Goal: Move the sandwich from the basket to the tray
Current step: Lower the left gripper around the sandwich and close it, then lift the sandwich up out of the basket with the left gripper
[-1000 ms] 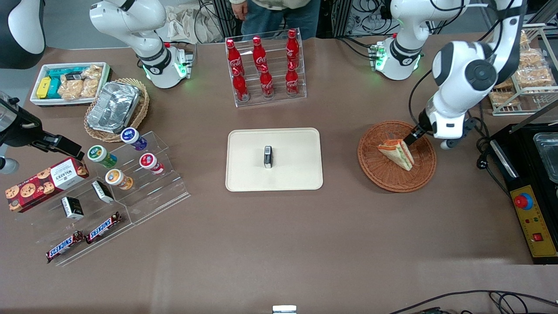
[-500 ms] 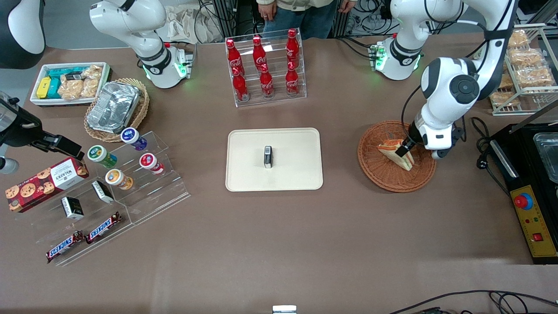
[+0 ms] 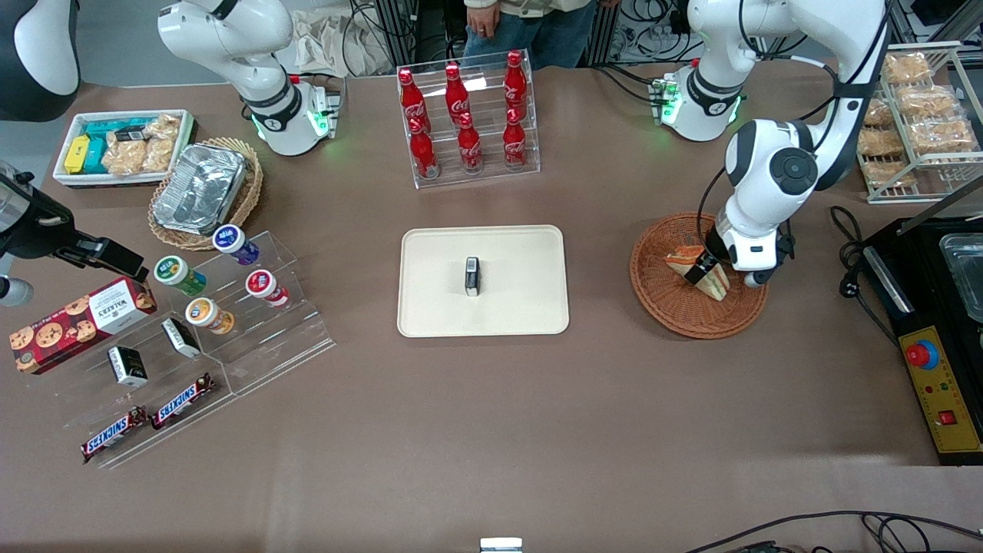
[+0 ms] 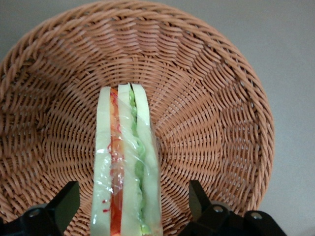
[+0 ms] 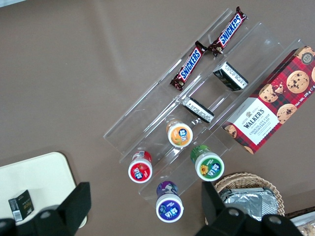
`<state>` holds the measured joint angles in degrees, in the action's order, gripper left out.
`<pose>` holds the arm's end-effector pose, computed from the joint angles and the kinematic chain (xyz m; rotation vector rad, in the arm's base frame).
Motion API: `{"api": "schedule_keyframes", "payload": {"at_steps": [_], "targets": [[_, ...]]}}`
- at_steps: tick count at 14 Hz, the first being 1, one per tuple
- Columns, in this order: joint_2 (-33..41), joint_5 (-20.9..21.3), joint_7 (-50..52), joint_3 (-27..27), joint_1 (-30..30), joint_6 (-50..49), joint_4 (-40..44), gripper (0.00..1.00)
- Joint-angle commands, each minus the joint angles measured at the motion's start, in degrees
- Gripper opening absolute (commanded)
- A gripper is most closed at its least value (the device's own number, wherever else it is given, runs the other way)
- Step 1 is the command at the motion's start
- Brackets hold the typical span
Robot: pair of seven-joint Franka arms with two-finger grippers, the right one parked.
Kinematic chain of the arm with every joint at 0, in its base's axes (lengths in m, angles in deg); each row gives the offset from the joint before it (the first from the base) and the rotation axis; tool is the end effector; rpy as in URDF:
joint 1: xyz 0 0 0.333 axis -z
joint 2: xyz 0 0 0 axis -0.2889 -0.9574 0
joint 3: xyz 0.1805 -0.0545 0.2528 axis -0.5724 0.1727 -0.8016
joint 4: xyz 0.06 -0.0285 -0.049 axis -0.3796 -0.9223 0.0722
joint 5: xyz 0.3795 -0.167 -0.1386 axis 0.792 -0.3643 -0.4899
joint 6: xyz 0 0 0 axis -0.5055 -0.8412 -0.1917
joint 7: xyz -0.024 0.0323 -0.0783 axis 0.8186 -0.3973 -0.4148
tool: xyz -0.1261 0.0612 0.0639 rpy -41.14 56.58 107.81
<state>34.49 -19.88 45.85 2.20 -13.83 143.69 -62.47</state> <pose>0.4743 -0.1028 0.1745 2.8486 1.2420 -0.0016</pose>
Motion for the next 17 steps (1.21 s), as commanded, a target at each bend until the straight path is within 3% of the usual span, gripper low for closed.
{"api": "schedule_keyframes", "payload": {"at_steps": [1, 3, 5, 11, 17], "targets": [[0.3, 0.3, 5.6, -0.2, 2.3, 1.0, 0.2, 0.46], [0.6, 2.2, 8.7, -0.3, 2.9, -0.3, 2.2, 0.00], [1.0, 3.1, 8.4, -0.4, 2.7, -5.9, 5.0, 0.00], [1.0, 3.8, 2.0, -0.4, 2.5, -35.6, 25.7, 0.00], [0.9, 0.2, -8.5, 0.2, 2.7, -58.7, 46.4, 0.00]]}}
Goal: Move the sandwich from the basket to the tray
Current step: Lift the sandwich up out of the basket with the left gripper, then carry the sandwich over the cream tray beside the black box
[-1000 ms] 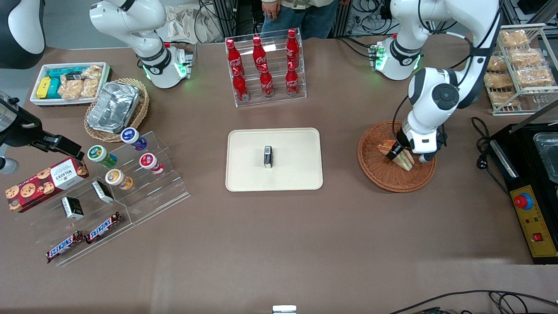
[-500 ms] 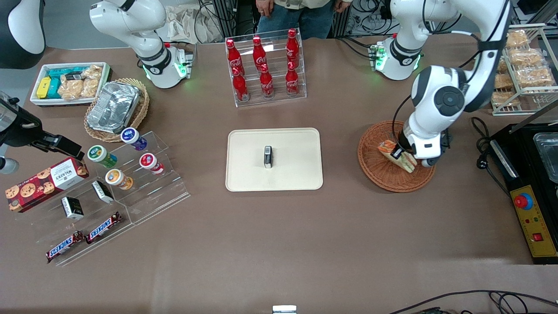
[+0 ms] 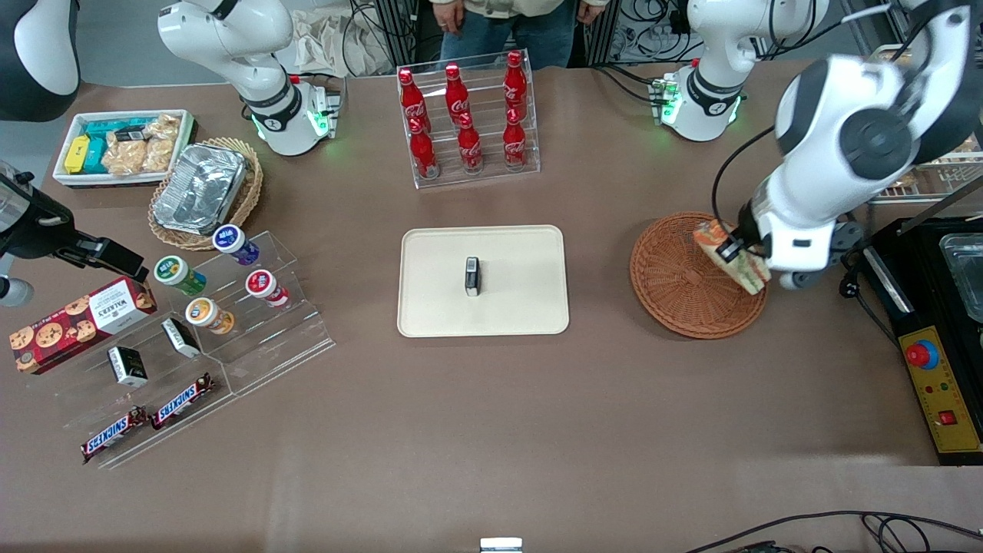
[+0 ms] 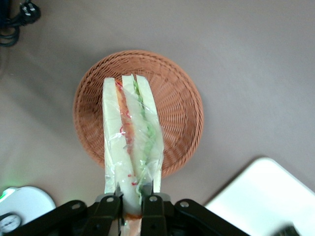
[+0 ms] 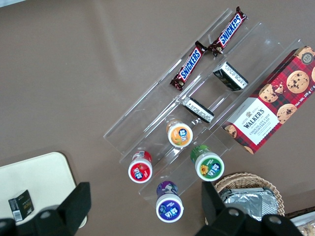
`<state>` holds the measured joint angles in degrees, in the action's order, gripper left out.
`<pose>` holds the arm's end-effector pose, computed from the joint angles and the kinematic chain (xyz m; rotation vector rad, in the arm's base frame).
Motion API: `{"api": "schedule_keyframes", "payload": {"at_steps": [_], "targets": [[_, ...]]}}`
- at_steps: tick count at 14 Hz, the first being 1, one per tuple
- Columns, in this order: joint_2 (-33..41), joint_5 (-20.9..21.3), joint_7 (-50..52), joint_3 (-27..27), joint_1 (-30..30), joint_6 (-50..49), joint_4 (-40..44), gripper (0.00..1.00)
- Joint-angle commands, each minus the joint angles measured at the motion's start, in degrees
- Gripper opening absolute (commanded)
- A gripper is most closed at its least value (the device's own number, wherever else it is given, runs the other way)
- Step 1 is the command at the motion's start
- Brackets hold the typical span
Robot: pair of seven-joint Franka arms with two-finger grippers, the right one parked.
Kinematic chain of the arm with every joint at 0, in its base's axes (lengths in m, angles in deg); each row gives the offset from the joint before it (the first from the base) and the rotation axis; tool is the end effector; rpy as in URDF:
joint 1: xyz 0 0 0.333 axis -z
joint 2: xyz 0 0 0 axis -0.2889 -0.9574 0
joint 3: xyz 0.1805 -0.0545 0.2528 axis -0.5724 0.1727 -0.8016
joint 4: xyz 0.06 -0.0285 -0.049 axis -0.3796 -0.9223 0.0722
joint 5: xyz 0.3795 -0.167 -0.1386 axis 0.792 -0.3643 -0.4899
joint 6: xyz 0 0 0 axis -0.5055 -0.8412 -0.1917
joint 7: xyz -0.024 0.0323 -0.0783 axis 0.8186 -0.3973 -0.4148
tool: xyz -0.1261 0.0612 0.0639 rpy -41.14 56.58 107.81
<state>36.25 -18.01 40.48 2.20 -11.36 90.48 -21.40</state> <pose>0.5641 -0.1479 0.4518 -2.8935 -0.9766 0.2179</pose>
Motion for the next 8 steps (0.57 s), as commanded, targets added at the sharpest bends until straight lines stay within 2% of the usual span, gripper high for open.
{"api": "schedule_keyframes", "payload": {"at_steps": [1, 4, 7, 8], "targets": [[-0.8, -1.9, -3.8, 0.3, 0.6, -7.2, 7.2, 0.00], [-1.0, -1.9, -4.6, 2.7, 1.2, -9.4, 10.3, 0.00], [-1.3, -1.9, -13.1, 6.2, 1.3, -9.4, 10.6, 0.00], [-1.4, -2.0, -13.1, 6.9, 1.4, -9.1, 10.6, 0.00]]}}
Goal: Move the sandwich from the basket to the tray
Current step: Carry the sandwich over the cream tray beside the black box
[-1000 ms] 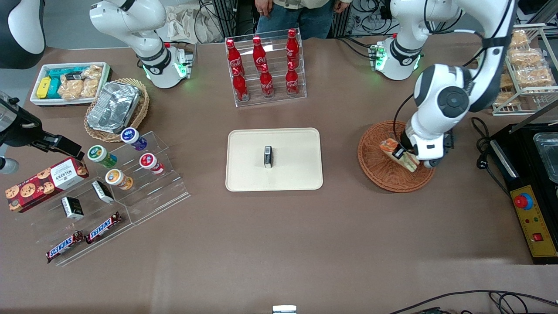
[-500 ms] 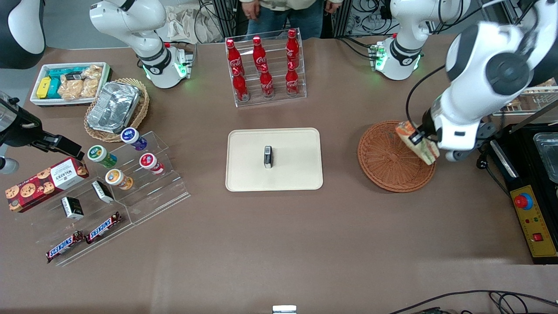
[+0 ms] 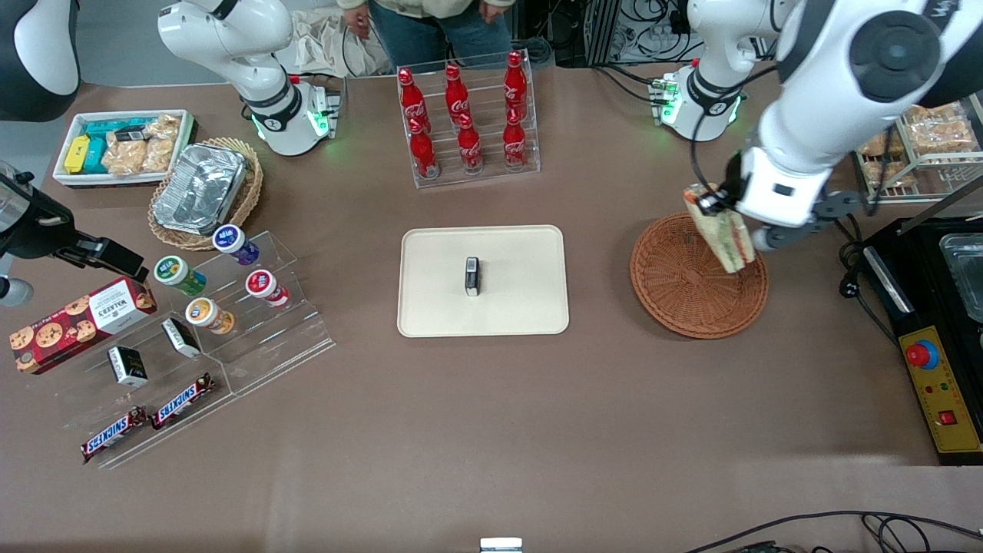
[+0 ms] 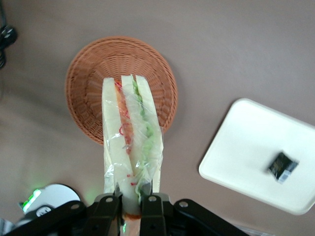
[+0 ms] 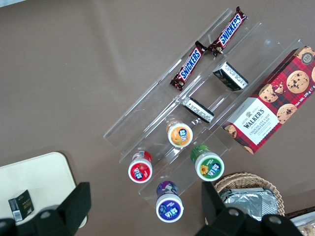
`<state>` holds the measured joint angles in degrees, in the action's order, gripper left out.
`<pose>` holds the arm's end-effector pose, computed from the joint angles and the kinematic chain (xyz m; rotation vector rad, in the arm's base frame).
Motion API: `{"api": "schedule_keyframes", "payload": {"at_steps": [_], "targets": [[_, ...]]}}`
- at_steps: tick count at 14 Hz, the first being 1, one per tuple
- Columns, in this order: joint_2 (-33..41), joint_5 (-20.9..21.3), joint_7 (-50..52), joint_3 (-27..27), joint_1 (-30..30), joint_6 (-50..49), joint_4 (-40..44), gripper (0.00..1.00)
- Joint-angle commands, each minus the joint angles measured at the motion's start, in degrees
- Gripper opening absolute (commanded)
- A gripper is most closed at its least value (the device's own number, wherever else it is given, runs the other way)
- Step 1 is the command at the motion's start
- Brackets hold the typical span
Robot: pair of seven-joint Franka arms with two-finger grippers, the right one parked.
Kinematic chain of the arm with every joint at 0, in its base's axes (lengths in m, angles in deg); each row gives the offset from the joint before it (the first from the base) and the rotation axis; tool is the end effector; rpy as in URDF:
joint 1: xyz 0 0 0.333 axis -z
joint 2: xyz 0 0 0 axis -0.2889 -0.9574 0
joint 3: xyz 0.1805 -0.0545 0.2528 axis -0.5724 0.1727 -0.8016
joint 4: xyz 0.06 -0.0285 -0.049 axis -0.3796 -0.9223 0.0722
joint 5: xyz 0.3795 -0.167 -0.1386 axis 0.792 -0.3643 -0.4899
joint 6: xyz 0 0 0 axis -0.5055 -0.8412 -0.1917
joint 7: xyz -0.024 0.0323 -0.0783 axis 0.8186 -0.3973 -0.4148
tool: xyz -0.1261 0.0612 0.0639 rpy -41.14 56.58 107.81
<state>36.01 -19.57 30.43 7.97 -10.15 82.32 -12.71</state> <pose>0.5420 -0.2197 0.5165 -3.0359 -0.5416 0.2399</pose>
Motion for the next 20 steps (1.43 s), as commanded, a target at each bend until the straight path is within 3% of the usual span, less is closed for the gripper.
{"api": "schedule_keyframes", "payload": {"at_steps": [1, 7, 12, 16, 20], "targets": [[-1.4, -0.7, -2.7, 2.6, 0.2, 0.2, 1.8, 0.00], [-3.6, -1.8, 0.9, 5.1, 7.5, 14.7, -3.5, 0.00], [-12.2, -2.9, 1.6, 5.0, 14.2, 24.4, -6.5, 0.00], [-14.0, -2.3, 1.5, 5.0, 15.9, 37.9, -16.1, 0.00], [-19.2, -1.3, 0.8, 5.0, 16.9, 46.3, -16.3, 0.00]]}}
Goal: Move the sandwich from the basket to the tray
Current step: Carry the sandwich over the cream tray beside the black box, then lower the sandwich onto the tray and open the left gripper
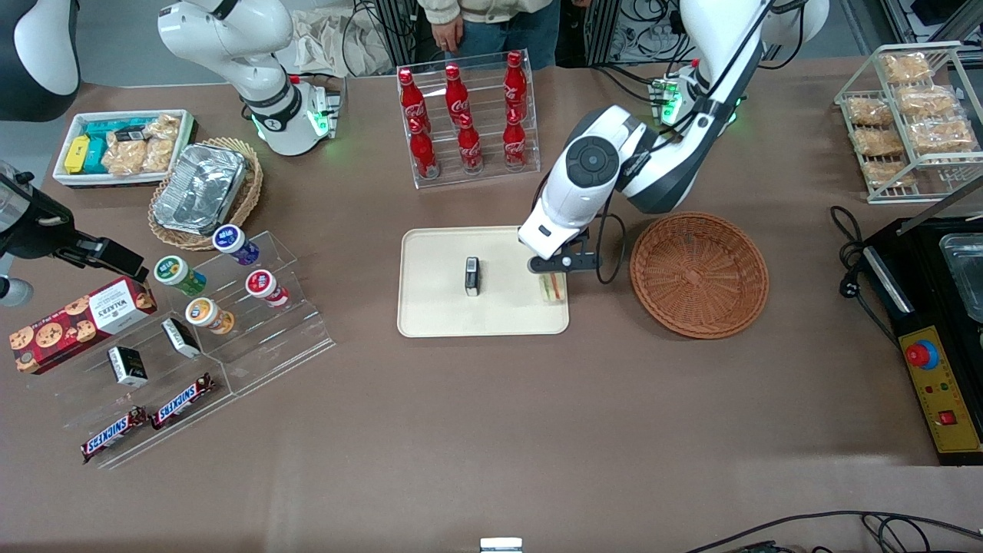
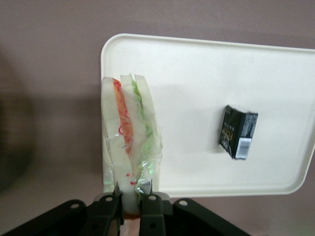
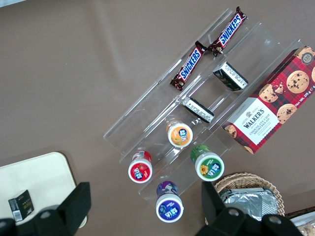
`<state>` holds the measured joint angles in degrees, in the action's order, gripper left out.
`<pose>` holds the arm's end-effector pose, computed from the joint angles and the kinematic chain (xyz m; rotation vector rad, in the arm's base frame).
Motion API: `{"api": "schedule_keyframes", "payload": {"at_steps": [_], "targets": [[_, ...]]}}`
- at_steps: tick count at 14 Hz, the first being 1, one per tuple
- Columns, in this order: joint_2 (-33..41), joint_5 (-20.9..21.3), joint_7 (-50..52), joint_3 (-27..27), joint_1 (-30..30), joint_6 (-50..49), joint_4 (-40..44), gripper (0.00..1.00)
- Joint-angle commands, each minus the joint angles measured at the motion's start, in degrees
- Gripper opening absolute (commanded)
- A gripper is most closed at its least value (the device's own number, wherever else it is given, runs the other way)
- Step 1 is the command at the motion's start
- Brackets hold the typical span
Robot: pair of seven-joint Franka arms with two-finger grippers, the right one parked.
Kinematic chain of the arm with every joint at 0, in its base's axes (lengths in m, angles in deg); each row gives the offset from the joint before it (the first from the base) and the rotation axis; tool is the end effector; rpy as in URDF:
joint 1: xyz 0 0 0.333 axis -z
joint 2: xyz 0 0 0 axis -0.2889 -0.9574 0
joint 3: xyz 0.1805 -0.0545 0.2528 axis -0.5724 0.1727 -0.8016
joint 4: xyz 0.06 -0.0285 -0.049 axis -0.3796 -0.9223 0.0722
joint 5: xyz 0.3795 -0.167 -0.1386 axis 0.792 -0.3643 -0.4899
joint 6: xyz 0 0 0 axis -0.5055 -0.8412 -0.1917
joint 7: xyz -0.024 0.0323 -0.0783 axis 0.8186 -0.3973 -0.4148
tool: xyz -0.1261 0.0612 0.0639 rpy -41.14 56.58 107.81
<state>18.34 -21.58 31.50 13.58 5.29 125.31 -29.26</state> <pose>0.4743 -0.4400 0.2489 3.0052 0.1011 -0.1553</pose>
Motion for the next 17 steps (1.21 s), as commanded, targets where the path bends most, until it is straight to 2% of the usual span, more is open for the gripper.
{"api": "schedule_keyframes", "payload": {"at_steps": [1, 5, 6, 7, 9, 11, 13, 15, 17], "targets": [[-2.4, 1.0, -0.6, -0.7, 1.6, 4.9, 0.0, 0.00], [-5.2, 1.0, -0.8, -0.7, 1.7, 7.8, -0.1, 0.00], [-5.7, 2.0, -0.7, -0.7, 1.7, 8.0, -0.1, 0.08], [-6.8, 3.5, -0.8, -0.7, 1.6, 8.7, -0.1, 0.29], [-7.2, 5.4, 0.0, -0.7, 1.6, 9.0, -0.1, 0.98], [-5.3, 5.4, 0.2, -0.7, 1.0, 7.6, -0.1, 1.00], [-0.6, 5.4, 0.2, -0.8, 0.2, 1.0, 0.5, 1.00], [4.7, 5.4, 0.3, -1.0, -3.0, -4.5, 0.5, 1.00], [8.6, 5.3, 0.1, -1.0, -8.9, -10.8, 0.7, 1.00]]}}
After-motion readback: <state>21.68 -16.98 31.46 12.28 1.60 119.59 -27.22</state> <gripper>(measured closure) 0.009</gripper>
